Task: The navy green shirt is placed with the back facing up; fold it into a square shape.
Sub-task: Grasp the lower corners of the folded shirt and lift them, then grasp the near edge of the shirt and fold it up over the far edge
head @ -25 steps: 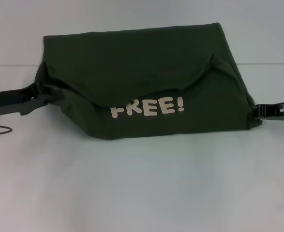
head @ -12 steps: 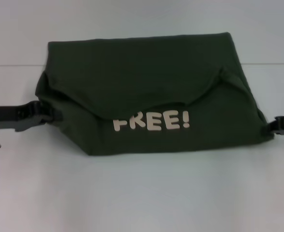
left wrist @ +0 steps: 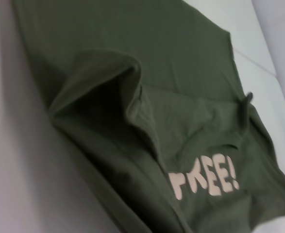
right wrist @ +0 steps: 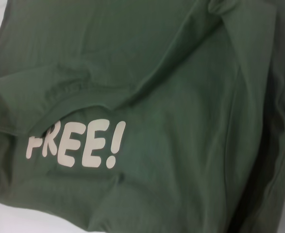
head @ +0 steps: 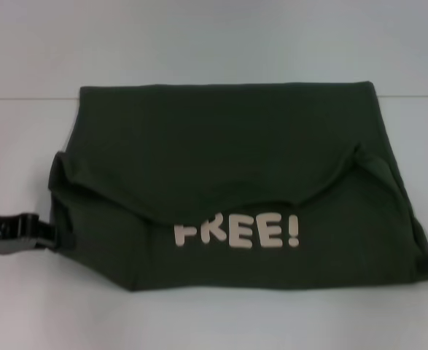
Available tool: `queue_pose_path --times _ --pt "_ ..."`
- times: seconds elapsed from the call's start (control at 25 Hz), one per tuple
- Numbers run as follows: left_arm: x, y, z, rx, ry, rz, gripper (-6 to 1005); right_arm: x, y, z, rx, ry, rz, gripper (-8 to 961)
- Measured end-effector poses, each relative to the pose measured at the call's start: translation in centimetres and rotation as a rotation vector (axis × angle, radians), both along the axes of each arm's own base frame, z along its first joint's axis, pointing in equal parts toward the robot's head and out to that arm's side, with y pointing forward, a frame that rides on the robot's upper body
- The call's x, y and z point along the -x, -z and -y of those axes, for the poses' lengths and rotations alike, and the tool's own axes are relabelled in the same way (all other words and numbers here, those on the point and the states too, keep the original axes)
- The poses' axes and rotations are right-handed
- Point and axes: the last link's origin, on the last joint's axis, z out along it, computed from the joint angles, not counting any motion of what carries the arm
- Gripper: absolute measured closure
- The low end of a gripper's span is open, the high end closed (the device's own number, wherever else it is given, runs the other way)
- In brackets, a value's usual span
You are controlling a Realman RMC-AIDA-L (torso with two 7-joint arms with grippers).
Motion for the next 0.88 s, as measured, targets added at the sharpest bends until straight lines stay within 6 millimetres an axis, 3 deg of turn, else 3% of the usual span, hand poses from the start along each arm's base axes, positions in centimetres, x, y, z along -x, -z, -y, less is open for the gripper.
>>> queue_pose_path --times 0.56,0.72,0.88 --pt "0.4 0.2 5.5 0.199 0.044 0.079 999 -1.2 -0.6 5.1 0.153 -0.002 -0.084 905" --pt "0.3 -0.3 5.2 0.157 0.058 0.108 999 -1.1 -1.2 4.8 0.092 -0.021 -0.131 901" --pt "-0.3 -1.7 3.3 0.033 0.049 0.141 999 -0.1 -2.3 3.1 -0.047 -0.059 -0.209 896"
